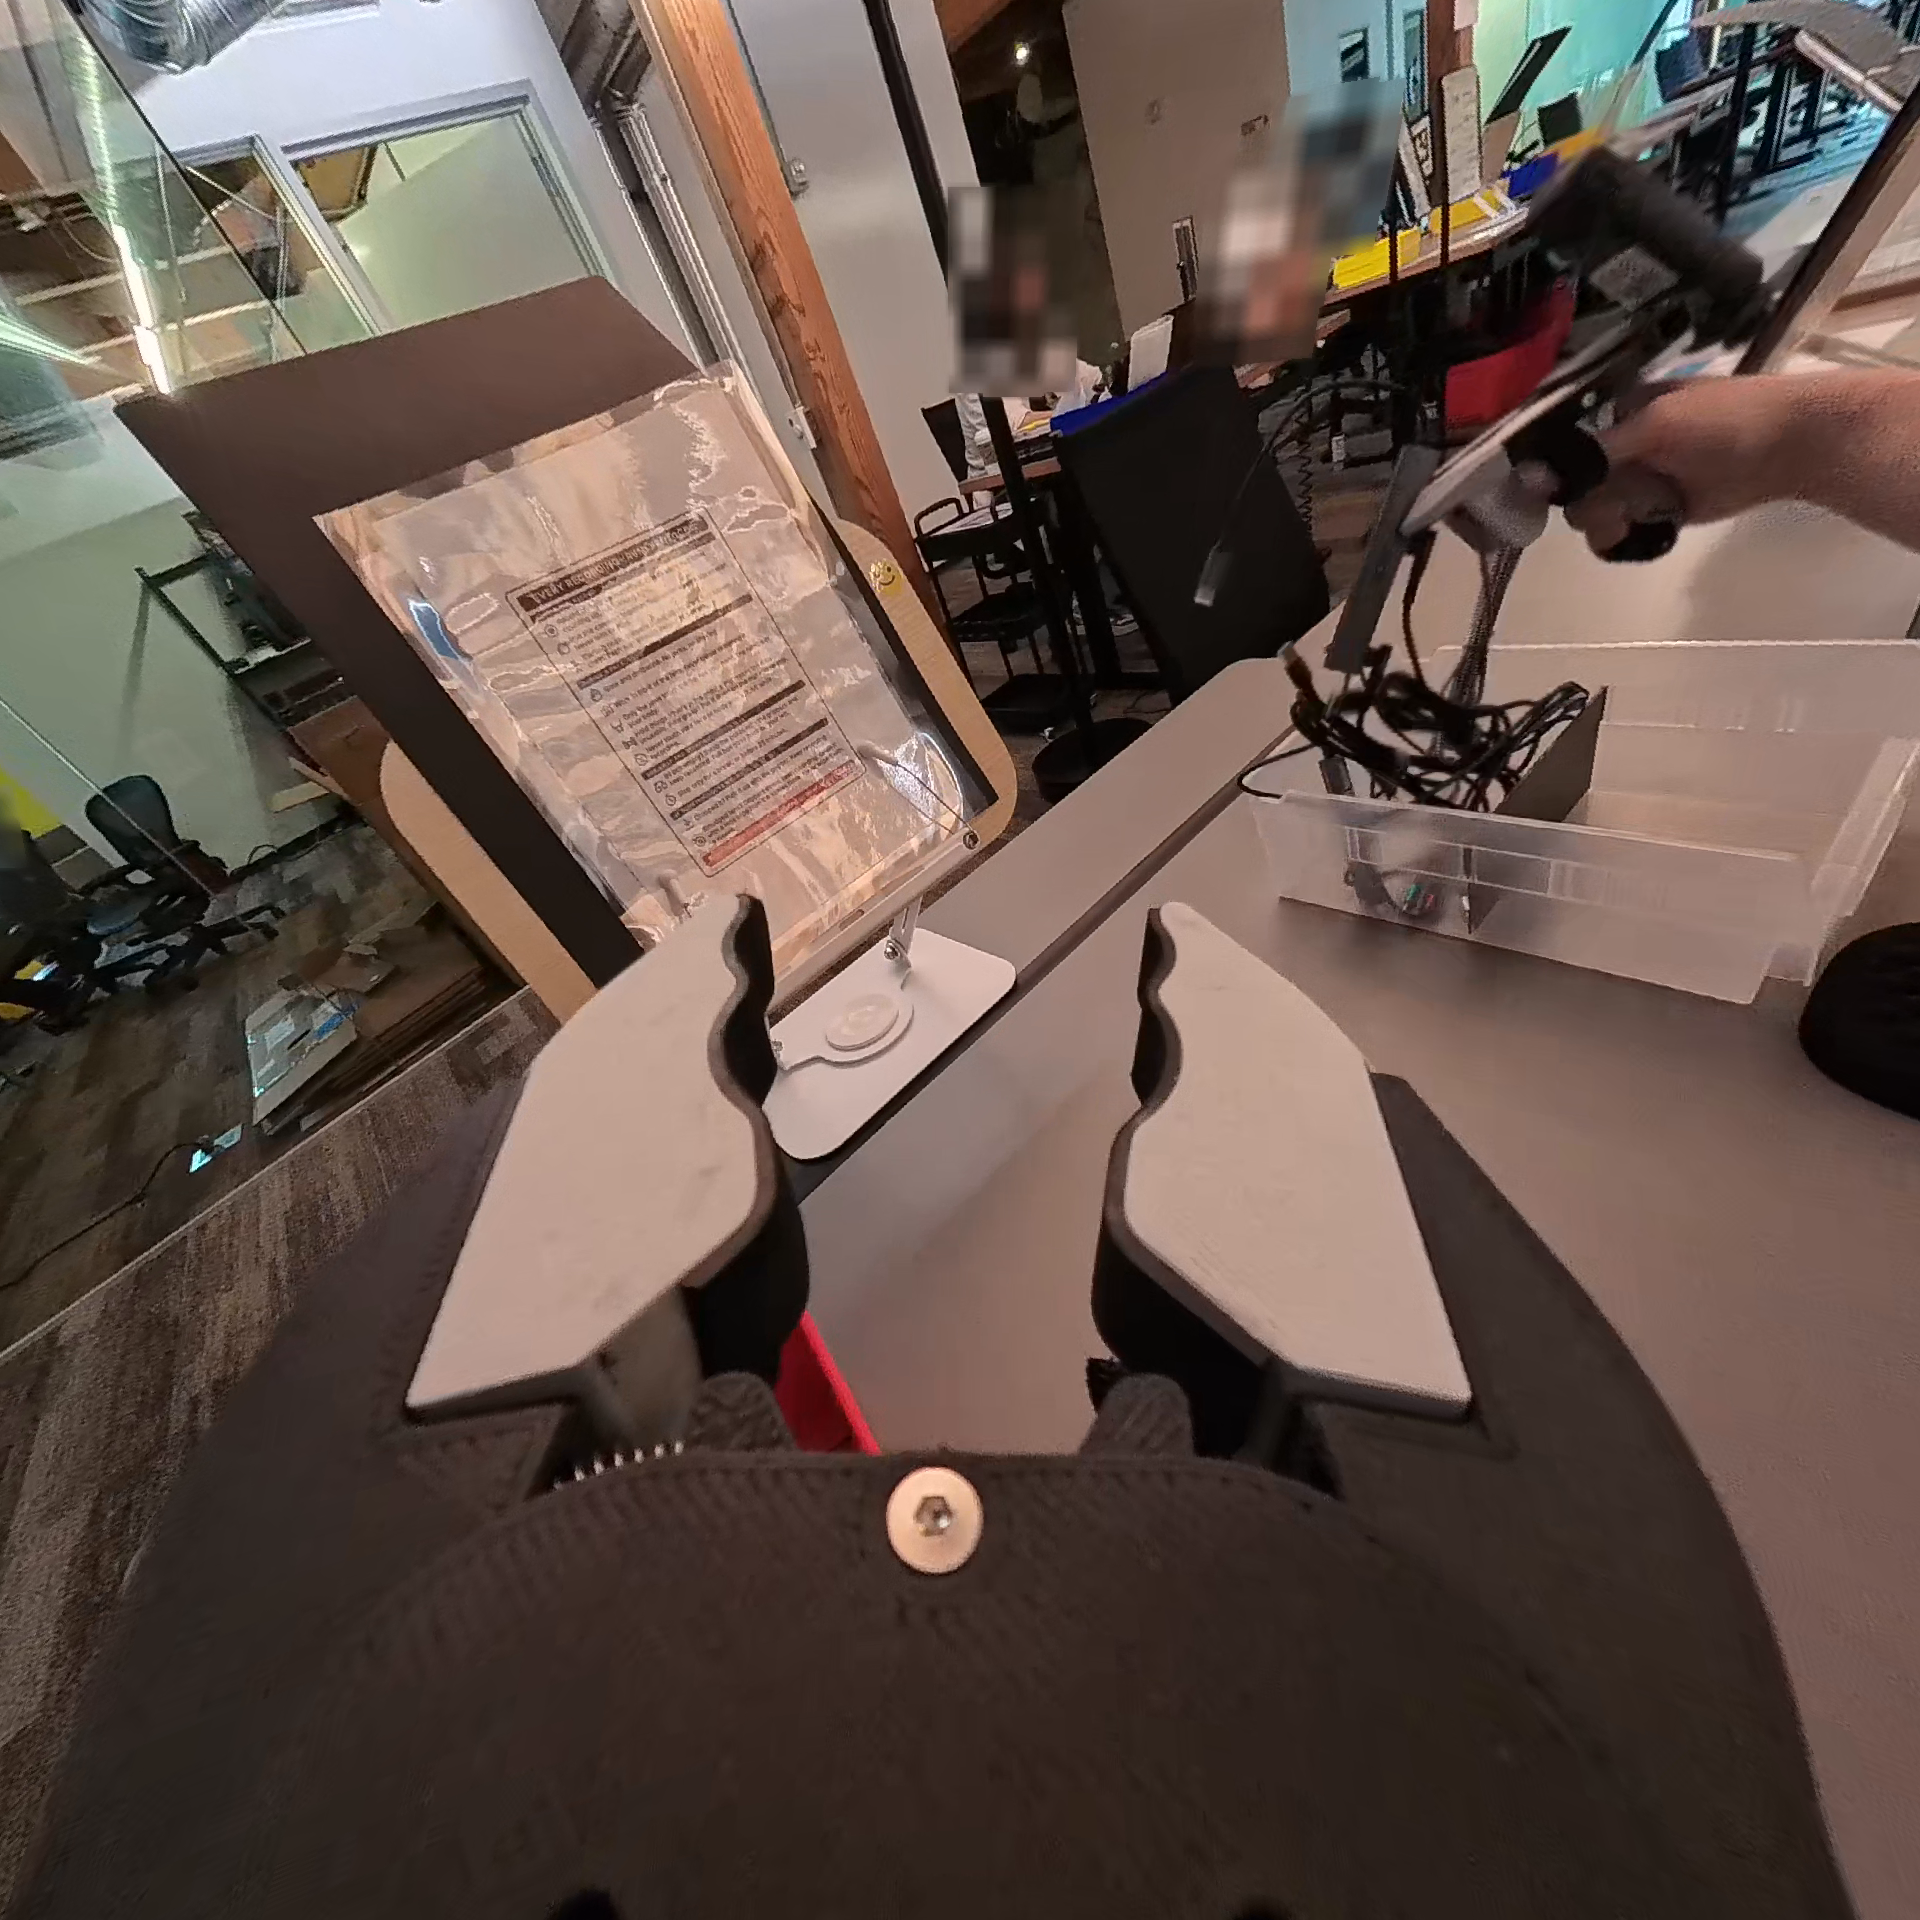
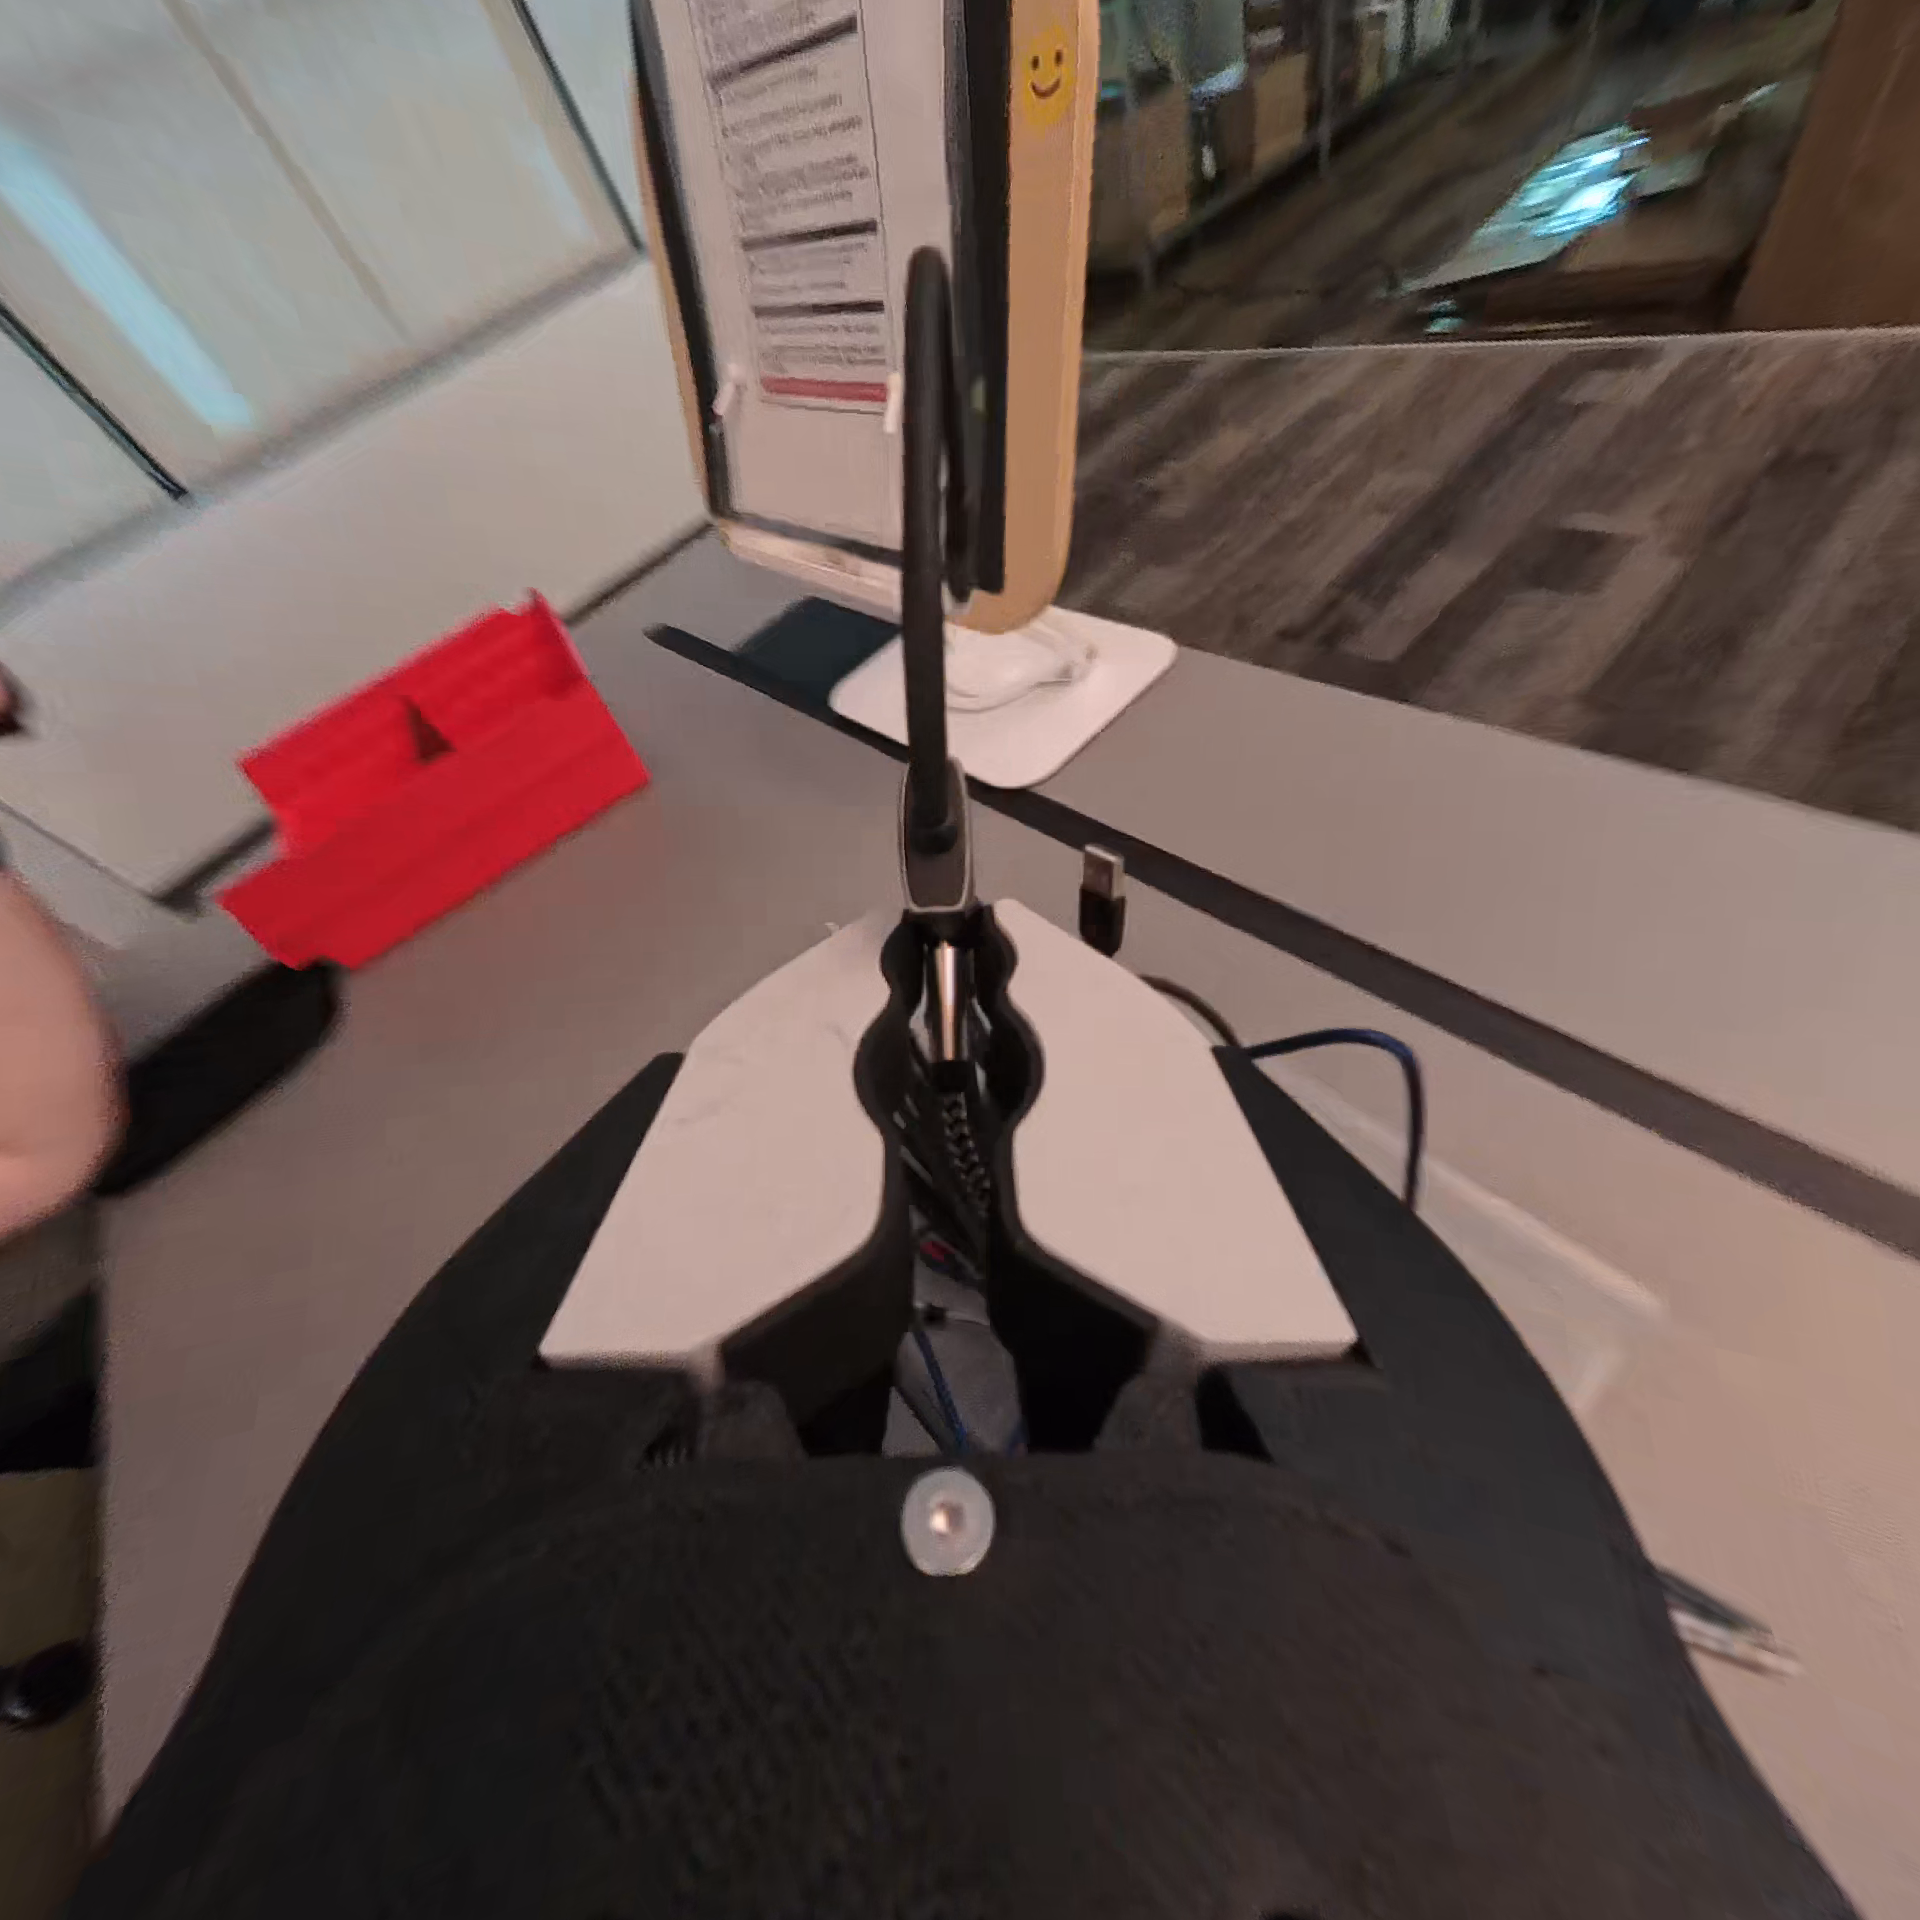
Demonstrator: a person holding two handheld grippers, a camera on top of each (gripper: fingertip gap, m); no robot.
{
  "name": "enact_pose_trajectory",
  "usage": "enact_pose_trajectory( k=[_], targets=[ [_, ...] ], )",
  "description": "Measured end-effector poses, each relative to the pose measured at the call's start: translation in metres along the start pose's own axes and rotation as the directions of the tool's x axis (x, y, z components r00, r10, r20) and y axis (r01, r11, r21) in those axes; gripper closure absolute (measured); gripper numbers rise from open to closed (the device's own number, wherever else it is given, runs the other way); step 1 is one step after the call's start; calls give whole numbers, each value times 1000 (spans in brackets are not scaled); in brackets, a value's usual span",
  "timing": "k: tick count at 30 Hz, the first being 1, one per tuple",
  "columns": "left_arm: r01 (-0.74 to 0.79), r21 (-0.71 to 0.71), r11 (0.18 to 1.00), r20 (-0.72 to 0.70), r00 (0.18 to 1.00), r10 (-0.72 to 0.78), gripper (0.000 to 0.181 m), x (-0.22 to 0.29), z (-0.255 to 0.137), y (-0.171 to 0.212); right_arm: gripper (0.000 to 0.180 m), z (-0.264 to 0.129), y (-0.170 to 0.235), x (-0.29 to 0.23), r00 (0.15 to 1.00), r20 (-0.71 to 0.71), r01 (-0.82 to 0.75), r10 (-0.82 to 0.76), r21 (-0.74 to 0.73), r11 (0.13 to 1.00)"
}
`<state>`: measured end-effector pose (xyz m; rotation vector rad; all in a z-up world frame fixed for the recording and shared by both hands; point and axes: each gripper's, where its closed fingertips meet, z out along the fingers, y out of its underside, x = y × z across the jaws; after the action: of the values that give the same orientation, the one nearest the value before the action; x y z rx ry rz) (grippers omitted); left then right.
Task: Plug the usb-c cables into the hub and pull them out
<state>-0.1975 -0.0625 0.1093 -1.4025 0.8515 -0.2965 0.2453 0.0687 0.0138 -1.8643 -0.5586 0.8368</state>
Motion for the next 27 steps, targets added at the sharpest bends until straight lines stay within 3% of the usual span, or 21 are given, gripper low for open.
enact_pose_trajectory(
  k=[7,15,17,22,27],
  targets=[
    [4,-4,1000,4,1000,-4,112,-4,-2,2,170,-16,33,28,960,153,-255,236,122,959],
    [1,-13,1000,0,1000,-1,113,-4,-3,4,161,-31,23,19,956,220,-242,194,217,946],
    [-3,-22,1000,1,1000,3,112,-4,-2,5,152,-35,19,18,958,213,-239,192,222,945],
    [-18,-45,999,-5,1000,18,112,-2,1,9,152,-45,12,30,972,119,-226,203,232,946],
    [-30,-82,996,18,999,31,111,-6,1,15,148,-59,16,36,993,-9,-114,120,246,963]
  ],
)
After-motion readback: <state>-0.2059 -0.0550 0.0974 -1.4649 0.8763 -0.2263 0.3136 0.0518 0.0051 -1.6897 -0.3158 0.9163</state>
